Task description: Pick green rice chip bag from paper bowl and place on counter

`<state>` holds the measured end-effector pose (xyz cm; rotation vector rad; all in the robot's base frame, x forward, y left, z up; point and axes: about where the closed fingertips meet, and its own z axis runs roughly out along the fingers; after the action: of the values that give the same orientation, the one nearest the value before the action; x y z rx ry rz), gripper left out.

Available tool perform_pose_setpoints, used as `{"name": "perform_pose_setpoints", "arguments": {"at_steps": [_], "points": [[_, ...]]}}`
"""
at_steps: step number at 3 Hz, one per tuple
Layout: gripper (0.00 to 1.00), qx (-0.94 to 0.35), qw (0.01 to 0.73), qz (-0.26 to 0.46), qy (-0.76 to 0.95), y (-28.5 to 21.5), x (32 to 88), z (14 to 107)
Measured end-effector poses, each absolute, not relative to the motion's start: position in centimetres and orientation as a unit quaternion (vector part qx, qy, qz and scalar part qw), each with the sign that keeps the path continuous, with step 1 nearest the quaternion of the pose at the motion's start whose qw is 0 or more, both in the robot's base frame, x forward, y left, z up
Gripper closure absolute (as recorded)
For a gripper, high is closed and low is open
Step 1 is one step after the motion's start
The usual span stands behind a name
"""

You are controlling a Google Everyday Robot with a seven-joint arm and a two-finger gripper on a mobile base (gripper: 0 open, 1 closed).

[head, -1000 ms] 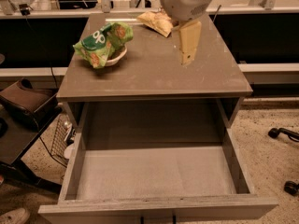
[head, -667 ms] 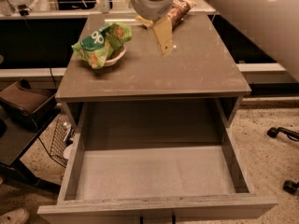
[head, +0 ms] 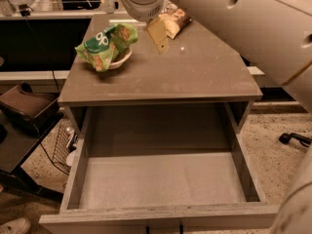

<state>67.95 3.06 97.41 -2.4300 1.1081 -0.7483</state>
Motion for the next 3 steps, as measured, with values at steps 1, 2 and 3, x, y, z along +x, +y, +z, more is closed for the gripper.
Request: {"name": "perform_pose_setpoints", "arguments": {"at_steps": [1,2,3], "points": [[0.0,-0.87,0.188,-0.26,0.373,4.3,69.4,97.2],[0.0,-0.889,0.18,-0.246,0.342,6.5,72.0,96.2],[0.0,-0.907,0.17,-0.228,0.311,8.8,74.7,95.0]]}}
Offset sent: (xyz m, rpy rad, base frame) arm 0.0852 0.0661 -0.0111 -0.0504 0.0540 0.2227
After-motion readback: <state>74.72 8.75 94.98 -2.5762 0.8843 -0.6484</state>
